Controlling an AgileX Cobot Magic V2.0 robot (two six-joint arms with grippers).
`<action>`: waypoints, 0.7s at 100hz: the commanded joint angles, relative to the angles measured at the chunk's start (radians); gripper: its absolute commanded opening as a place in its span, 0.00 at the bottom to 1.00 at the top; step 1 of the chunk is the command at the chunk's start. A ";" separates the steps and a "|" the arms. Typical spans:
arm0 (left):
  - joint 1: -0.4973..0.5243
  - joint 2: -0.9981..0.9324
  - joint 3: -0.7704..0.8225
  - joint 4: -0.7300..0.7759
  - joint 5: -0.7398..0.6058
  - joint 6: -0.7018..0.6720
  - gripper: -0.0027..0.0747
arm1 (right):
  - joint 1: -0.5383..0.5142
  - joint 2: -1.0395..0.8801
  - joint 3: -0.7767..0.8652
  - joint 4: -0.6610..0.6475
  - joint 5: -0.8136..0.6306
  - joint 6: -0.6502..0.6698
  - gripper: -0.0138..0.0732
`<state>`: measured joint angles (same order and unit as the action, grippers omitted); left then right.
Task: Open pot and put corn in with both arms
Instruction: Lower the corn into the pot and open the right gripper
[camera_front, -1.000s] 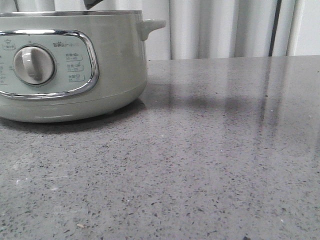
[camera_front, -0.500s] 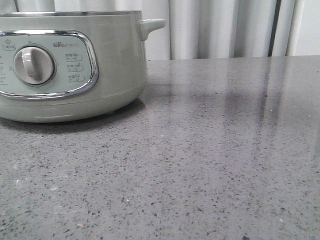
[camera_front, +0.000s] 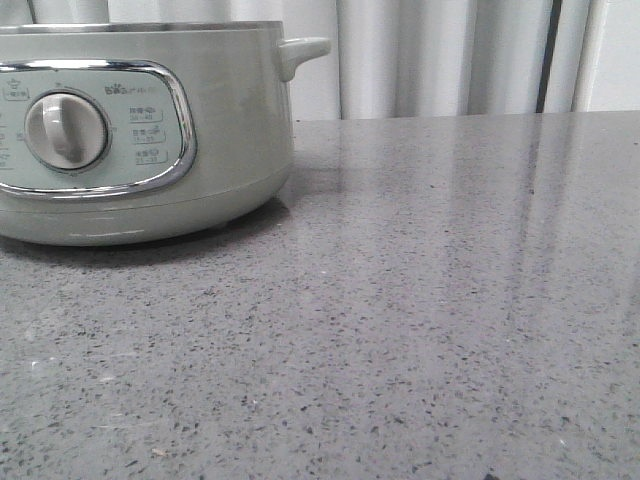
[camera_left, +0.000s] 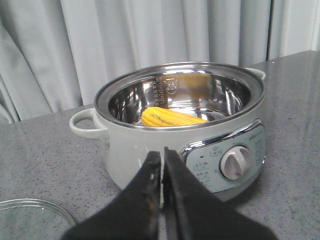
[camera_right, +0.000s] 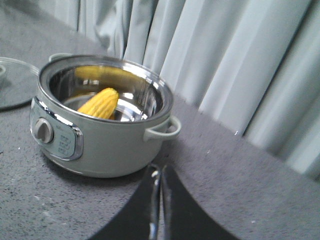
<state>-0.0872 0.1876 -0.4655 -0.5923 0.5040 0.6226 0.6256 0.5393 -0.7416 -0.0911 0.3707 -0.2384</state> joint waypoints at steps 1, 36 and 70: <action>-0.008 0.012 -0.007 -0.040 -0.109 0.001 0.01 | 0.000 -0.117 0.049 -0.045 -0.119 -0.009 0.09; -0.008 0.012 0.011 -0.105 -0.101 0.001 0.01 | -0.002 -0.272 0.128 -0.045 -0.092 -0.008 0.09; -0.008 0.012 0.011 -0.105 -0.101 0.001 0.01 | -0.002 -0.272 0.128 -0.045 -0.094 -0.008 0.09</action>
<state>-0.0872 0.1876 -0.4307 -0.6654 0.4689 0.6233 0.6256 0.2598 -0.5879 -0.1238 0.3551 -0.2384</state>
